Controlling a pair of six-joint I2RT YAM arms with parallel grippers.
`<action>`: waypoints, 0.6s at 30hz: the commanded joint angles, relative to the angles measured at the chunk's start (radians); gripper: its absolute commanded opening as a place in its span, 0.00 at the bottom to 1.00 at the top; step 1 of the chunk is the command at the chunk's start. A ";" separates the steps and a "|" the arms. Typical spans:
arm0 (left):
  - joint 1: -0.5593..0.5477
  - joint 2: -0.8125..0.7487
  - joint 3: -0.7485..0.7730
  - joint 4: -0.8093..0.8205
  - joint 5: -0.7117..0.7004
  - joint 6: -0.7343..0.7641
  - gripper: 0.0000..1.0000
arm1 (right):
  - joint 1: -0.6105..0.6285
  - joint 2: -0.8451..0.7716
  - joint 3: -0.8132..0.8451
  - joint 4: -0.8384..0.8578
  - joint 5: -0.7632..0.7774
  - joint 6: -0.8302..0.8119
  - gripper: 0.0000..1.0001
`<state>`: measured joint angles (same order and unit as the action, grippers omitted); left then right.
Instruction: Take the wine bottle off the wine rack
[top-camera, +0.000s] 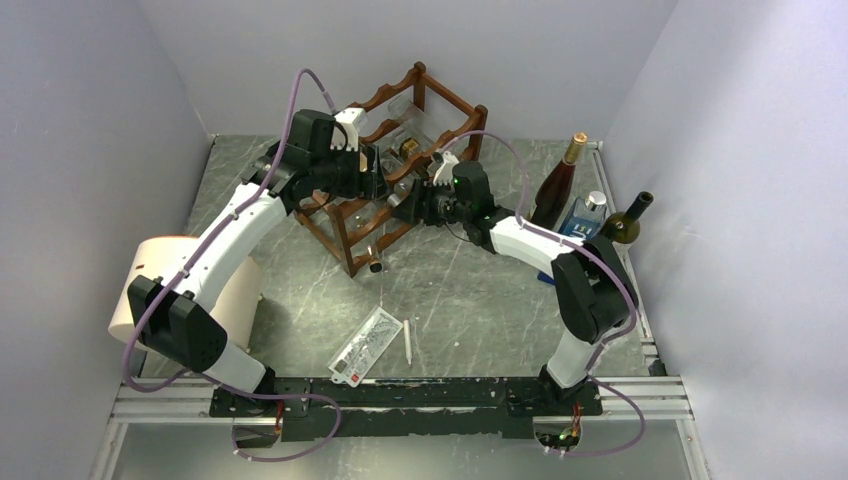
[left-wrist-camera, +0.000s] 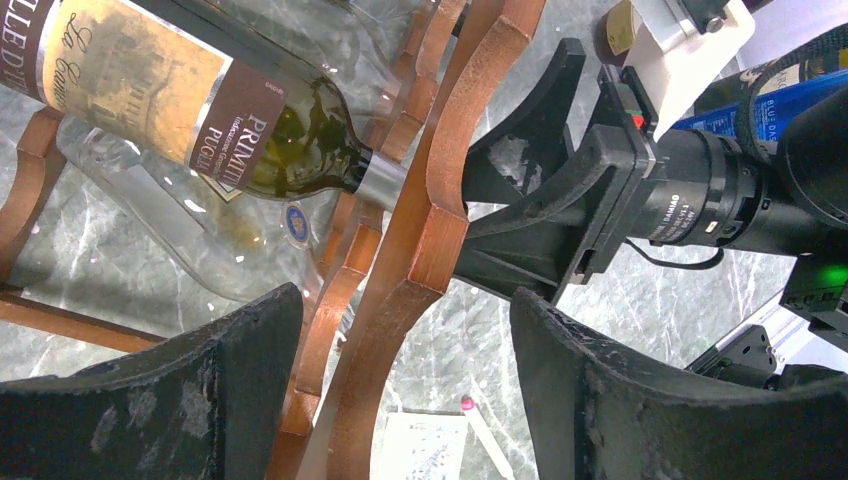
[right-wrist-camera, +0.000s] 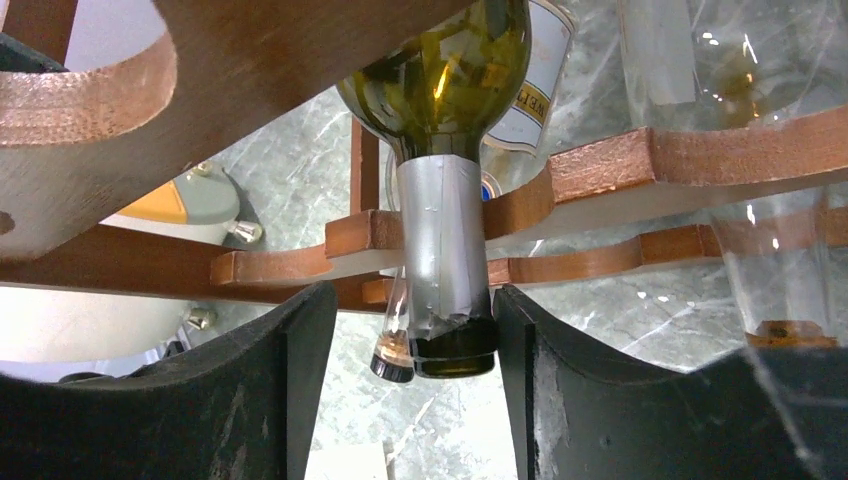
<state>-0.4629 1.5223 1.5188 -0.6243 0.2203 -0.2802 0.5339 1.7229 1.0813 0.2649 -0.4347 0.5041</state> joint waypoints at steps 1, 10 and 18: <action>-0.010 -0.021 -0.005 0.032 -0.001 -0.004 0.80 | -0.001 0.030 0.041 0.025 -0.027 0.015 0.63; -0.009 -0.016 -0.015 0.041 0.009 -0.004 0.76 | -0.002 0.076 0.065 0.032 -0.039 0.021 0.59; -0.009 -0.020 -0.053 0.063 -0.031 -0.017 0.68 | -0.004 0.070 0.057 0.025 -0.016 -0.002 0.21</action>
<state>-0.4629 1.5223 1.4918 -0.6056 0.2203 -0.2878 0.5331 1.8038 1.1252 0.2726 -0.4686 0.5137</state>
